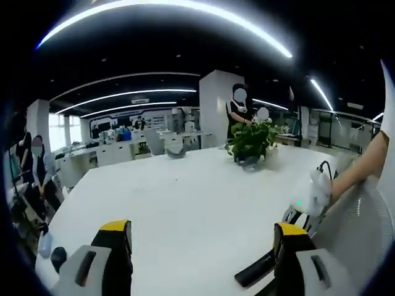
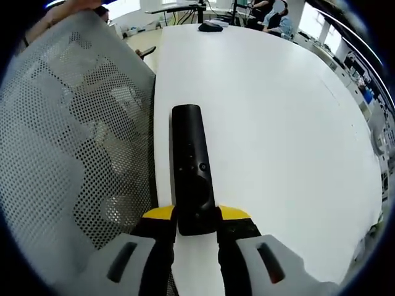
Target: Press the specified remote control buttons in sequence, fully releasing each button before pressing the next.
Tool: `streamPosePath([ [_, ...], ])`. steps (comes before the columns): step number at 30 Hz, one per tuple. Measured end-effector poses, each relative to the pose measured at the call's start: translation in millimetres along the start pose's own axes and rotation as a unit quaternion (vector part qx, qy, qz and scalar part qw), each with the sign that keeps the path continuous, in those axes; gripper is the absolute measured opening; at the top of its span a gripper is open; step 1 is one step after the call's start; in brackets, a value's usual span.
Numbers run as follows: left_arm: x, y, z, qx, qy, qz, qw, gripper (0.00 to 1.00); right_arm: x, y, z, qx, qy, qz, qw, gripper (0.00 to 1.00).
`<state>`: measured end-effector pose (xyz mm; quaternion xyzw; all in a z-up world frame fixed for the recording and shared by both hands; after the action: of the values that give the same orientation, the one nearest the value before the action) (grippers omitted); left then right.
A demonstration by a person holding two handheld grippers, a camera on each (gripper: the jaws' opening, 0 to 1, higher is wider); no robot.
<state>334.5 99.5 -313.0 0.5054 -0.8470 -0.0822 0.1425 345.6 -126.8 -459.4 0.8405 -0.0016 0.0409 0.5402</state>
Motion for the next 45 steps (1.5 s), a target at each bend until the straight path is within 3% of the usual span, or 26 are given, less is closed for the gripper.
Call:
streamPosePath([
  [4, 3.2, 0, -0.3, 0.002, -0.002, 0.006, 1.0000, 1.00, 1, 0, 2.0, 0.012, 0.012, -0.005, 0.9998, 0.24],
  [8, 1.0, -2, 4.2, -0.017, -0.004, 0.004, 0.9998, 1.00, 3, 1, 3.5, 0.024, 0.013, -0.014, 0.9995, 0.24],
  [20, -4.0, -5, 8.4, -0.034, 0.011, -0.009, 0.9993, 1.00, 7, 1, 4.2, 0.025, 0.033, -0.030, 0.9987, 0.24],
  [27, -4.4, -4, 9.6, -0.033, 0.008, 0.001, 0.9994, 1.00, 26, 0, 6.9, 0.019, 0.036, -0.033, 0.9986, 0.24],
  [30, -5.2, -6, 11.6, -0.036, 0.026, 0.007, 0.9990, 1.00, 35, 0, 8.9, 0.018, 0.035, -0.033, 0.9987, 0.24],
  [36, -11.6, -3, 10.5, -0.024, 0.043, -0.005, 0.9988, 1.00, 53, 1, 13.7, 0.016, 0.029, -0.024, 0.9992, 0.24],
  [45, -14.5, -5, 15.1, -0.038, 0.039, -0.004, 0.9985, 1.00, 77, 1, 15.4, 0.008, 0.032, -0.017, 0.9993, 0.24],
])
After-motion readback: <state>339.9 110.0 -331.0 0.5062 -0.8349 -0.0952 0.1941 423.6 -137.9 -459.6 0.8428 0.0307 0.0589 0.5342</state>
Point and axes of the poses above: the point that each gripper's makers call its tool centre point, and the gripper's own axes: y roughly backward along the fingers, x roughly to its right, z roughly out of its underside, the point moved 7 cm from there along y, roughly backward along the fingers, and after that the axes turned 11 degrees about y, right-handed, at the moved point
